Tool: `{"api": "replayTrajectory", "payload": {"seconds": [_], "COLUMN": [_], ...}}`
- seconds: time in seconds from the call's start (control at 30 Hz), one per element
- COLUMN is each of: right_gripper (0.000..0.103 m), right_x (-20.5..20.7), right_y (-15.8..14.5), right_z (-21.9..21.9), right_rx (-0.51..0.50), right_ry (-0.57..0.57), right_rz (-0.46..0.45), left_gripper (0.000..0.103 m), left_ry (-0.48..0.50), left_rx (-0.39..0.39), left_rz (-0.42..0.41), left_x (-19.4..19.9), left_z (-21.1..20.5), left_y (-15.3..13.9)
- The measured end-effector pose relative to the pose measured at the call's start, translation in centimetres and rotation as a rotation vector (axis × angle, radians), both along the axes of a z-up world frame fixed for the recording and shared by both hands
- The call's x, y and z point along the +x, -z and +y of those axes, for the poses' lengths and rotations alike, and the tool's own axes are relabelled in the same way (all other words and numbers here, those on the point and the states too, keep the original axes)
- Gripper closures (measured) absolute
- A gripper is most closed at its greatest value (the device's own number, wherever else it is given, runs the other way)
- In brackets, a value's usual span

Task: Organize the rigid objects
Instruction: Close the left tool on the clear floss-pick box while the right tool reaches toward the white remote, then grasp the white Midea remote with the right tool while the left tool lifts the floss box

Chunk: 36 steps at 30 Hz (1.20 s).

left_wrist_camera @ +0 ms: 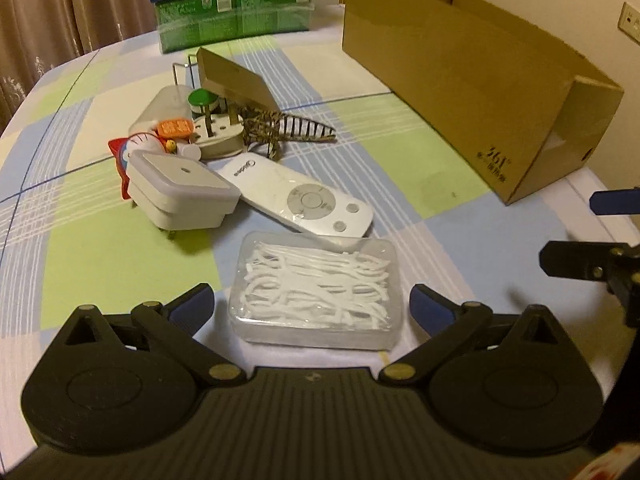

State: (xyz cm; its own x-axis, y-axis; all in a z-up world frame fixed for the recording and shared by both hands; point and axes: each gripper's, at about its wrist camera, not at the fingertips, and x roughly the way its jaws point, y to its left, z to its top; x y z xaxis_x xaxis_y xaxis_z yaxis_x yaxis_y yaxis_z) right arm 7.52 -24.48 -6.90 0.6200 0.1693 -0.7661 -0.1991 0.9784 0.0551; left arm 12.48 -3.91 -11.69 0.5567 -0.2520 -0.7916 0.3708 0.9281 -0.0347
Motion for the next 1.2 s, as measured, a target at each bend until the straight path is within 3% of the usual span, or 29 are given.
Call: {"api": "replayTrajectory", "payload": {"seconds": [0.03, 0.17, 0.57, 0.63, 0.7, 0.77, 0.9, 1.13, 1.2], "right_gripper": [0.002, 0.002, 0.002, 0.007, 0.02, 0.024, 0.042, 0.052, 0.061], "right_x": [0.0, 0.2, 2.1, 3.1, 4.5, 5.9, 8.0, 10.1, 10.2], "right_y": [0.1, 0.8, 0.8, 1.1, 1.5, 2.0, 3.2, 4.8, 5.0], "right_z": [0.1, 0.3, 4.4, 5.4, 6.6, 7.8, 10.1, 12.8, 13.0], "right_rx": [-0.002, -0.01, 0.014, 0.03, 0.045, 0.053, 0.047, -0.009, -0.019], "right_ry": [-0.002, -0.019, -0.2, -0.238, -0.281, -0.318, -0.393, -0.441, -0.442], "right_rz": [0.003, 0.021, -0.036, -0.043, -0.04, -0.044, -0.055, -0.07, -0.071], "left_gripper": [0.001, 0.019, 0.02, 0.02, 0.02, 0.02, 0.02, 0.02, 0.02], "left_ry": [-0.003, -0.003, -0.182, -0.215, -0.242, -0.259, -0.283, -0.302, -0.312], "left_rx": [-0.009, -0.021, -0.004, -0.015, -0.035, -0.046, -0.072, -0.108, -0.114], "left_rz": [0.006, -0.004, -0.034, -0.04, -0.039, -0.045, -0.038, -0.038, -0.039], "left_x": [0.1, 0.2, -0.3, -0.2, -0.1, -0.1, -0.3, -0.5, -0.4], "left_z": [0.1, 0.7, 5.9, 6.5, 7.0, 7.4, 8.0, 8.1, 8.3], "left_y": [0.2, 0.3, -1.6, -1.7, -1.8, -1.9, -1.8, -1.9, -1.9]}}
